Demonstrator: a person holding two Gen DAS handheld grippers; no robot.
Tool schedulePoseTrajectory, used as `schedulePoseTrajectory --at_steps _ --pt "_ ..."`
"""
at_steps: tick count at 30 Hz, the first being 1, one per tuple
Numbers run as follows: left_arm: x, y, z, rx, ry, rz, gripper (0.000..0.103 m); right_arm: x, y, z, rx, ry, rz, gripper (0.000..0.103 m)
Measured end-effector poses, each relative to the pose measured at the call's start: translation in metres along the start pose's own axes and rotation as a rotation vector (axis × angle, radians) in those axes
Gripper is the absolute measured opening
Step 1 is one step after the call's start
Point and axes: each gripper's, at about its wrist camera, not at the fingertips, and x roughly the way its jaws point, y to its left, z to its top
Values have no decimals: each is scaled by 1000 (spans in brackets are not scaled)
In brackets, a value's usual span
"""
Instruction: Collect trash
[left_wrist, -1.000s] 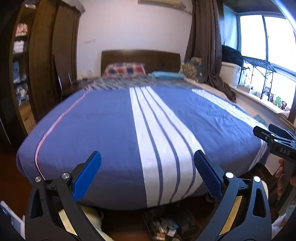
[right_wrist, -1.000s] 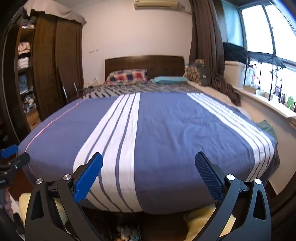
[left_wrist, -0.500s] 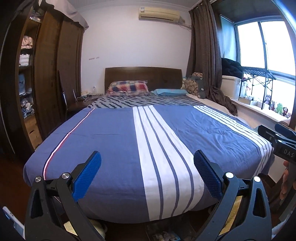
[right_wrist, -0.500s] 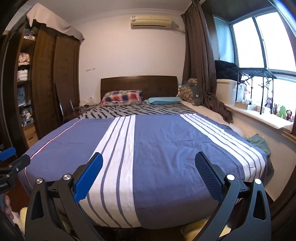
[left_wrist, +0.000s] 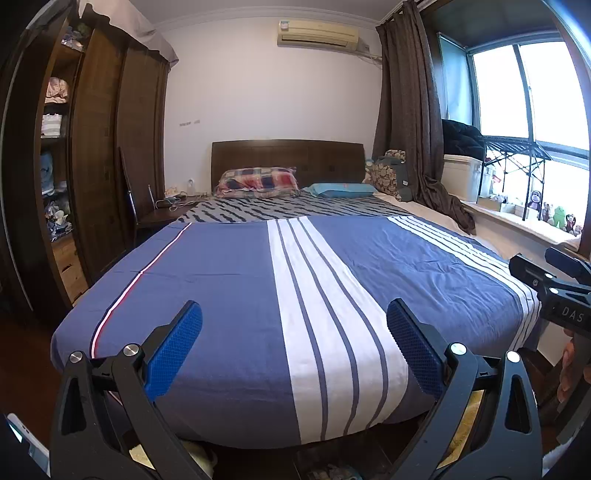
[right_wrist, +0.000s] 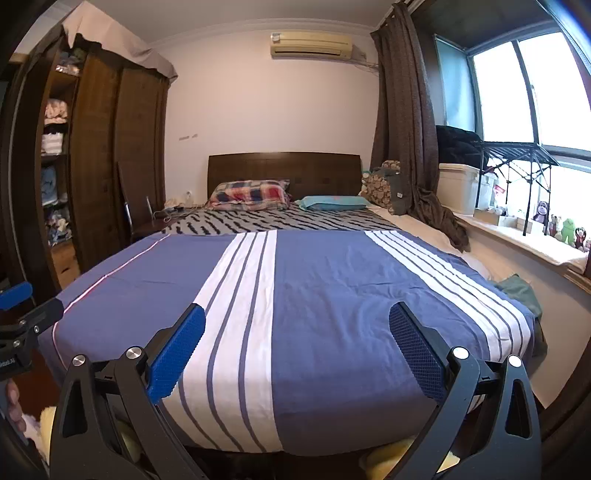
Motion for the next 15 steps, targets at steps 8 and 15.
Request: schedulePoseTrajectory --at_steps 8,15 --pt "-1 2 1 -5 0 -2 95 3 5 -1 -7 6 7 100" --pt "-1 1 2 -4 3 -3 95 4 9 -2 -11 13 19 100"
